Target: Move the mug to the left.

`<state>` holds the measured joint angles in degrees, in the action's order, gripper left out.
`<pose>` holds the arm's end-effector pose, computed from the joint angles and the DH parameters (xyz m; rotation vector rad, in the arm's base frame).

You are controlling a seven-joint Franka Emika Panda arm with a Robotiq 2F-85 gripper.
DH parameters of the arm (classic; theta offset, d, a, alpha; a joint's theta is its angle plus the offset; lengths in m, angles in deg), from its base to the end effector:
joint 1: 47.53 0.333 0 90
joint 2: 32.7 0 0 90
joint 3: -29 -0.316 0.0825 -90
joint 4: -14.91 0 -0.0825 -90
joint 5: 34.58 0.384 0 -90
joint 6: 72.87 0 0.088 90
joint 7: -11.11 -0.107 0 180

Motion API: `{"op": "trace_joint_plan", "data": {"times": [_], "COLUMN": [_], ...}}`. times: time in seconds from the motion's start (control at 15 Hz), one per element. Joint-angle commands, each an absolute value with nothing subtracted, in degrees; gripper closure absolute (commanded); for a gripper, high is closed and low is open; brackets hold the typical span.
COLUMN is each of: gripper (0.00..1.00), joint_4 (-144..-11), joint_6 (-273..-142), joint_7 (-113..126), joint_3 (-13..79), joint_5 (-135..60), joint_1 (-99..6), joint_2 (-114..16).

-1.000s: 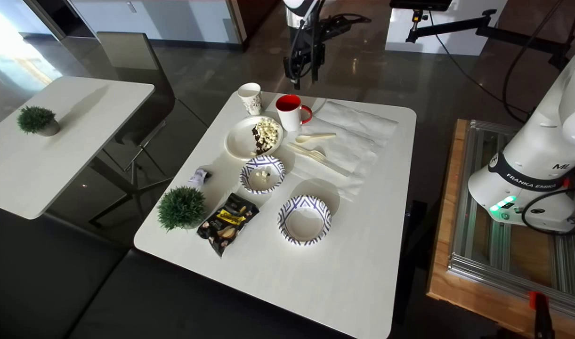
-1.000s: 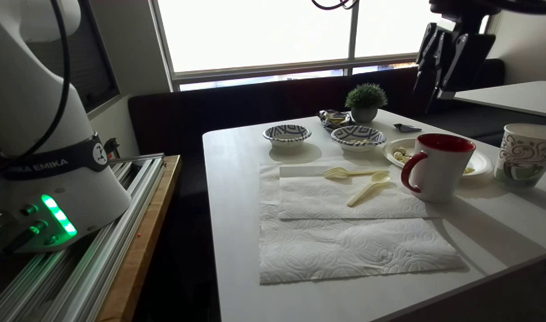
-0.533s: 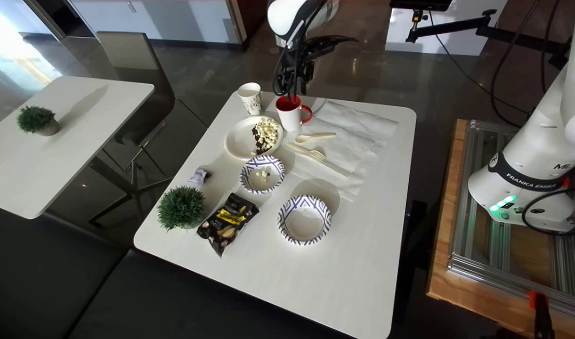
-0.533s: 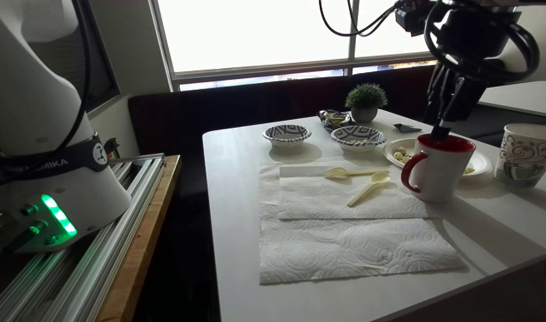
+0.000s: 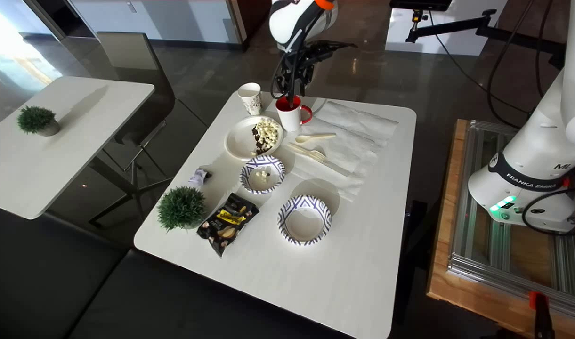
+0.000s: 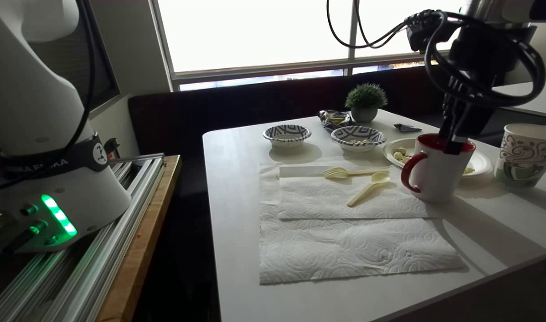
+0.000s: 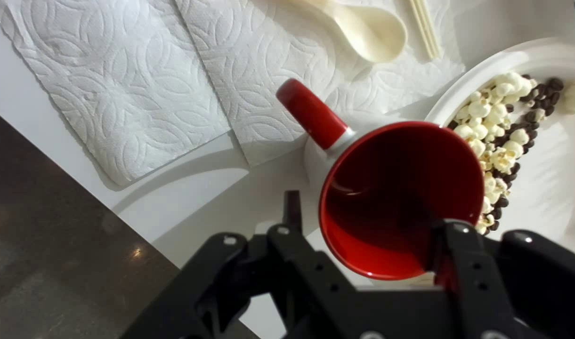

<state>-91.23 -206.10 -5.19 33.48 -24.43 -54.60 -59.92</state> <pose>0.6300 -0.1223 0.2663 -2.9127 0.8992 0.0048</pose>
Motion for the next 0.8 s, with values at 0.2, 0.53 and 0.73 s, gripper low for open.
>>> {"op": "trace_joint_plan", "data": {"times": [0.2,0.53,0.73], "gripper": [0.85,1.0,0.98], "joint_4": [-89.7,-90.3,-92.0], "joint_6": [-209.9,-212.0,-212.5], "joint_7": [-8.1,-8.8,-7.8], "joint_3": [34.8,35.3,35.4], "joint_5": [-24.7,-24.9,-24.9], "joint_1": [-52.7,-52.0,-52.3], "joint_2": [-62.8,-63.5,-61.6]}}
